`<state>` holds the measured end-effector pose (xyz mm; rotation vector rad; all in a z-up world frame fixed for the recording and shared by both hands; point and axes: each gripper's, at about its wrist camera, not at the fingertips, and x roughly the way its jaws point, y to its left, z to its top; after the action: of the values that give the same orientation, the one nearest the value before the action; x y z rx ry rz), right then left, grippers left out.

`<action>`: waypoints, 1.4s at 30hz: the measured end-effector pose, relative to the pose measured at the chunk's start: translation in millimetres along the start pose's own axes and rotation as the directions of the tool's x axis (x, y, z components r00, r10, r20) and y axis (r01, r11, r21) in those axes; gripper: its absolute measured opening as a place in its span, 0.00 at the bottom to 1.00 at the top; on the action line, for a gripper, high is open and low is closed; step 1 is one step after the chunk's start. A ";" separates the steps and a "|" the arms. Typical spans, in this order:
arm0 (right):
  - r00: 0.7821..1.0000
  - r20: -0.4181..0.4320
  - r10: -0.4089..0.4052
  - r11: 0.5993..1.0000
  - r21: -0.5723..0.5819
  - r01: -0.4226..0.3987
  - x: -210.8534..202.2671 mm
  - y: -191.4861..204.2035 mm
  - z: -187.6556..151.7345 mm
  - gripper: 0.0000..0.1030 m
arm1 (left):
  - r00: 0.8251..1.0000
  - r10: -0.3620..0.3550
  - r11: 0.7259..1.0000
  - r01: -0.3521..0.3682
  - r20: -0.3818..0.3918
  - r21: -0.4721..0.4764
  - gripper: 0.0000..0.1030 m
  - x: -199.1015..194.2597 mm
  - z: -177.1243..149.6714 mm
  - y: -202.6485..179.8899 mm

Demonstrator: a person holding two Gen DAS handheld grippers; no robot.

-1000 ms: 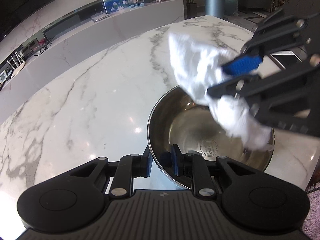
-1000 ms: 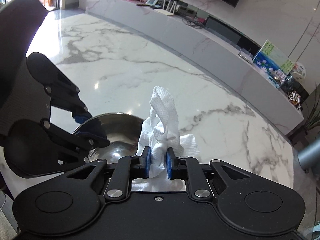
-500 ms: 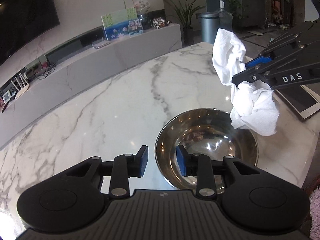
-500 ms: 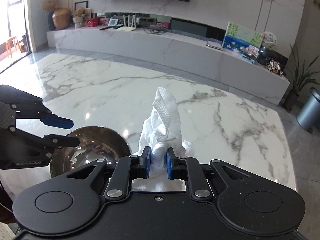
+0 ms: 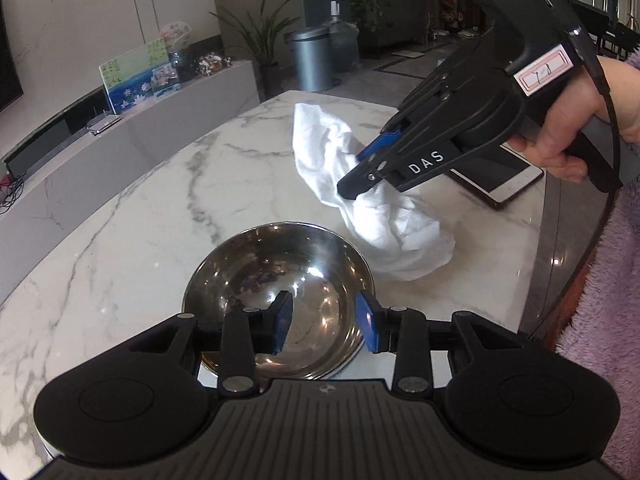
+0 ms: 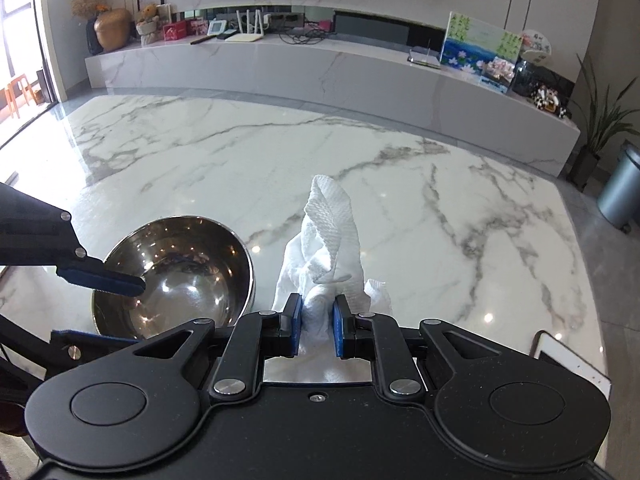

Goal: Clean bowl
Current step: 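Lift the tissue out of the bowl with the right gripper and move it beside the bowl, then tilt the bowl up by its rim with the left gripper while the right gripper holds the tissue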

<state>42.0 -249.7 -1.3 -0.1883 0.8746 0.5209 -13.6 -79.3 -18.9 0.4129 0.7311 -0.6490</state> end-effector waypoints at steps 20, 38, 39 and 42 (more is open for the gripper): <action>0.989 -0.044 0.144 0.983 0.118 -0.138 18.3 -3.7 -3.0 0.13 | 0.998 0.017 0.994 -0.011 -0.055 0.112 0.22 3.7 -16.2 -15.6; 0.972 0.001 0.233 0.962 0.148 -0.231 41.0 13.8 11.3 0.13 | 0.997 0.063 0.996 -0.060 -0.050 0.058 0.07 22.3 -13.1 11.5; 0.971 -0.003 0.239 0.961 0.146 -0.236 42.7 14.7 10.8 0.13 | 0.997 0.062 0.996 -0.059 -0.050 0.063 0.06 22.4 -13.7 11.2; 0.968 -0.022 0.251 0.960 0.136 -0.246 48.7 17.5 9.2 0.13 | 0.997 0.049 0.996 -0.045 -0.050 0.080 0.06 23.4 -16.3 10.4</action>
<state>64.9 -213.9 -32.1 0.0342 0.9736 0.6923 -1.2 -71.9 -45.6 0.5196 0.7451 -0.6254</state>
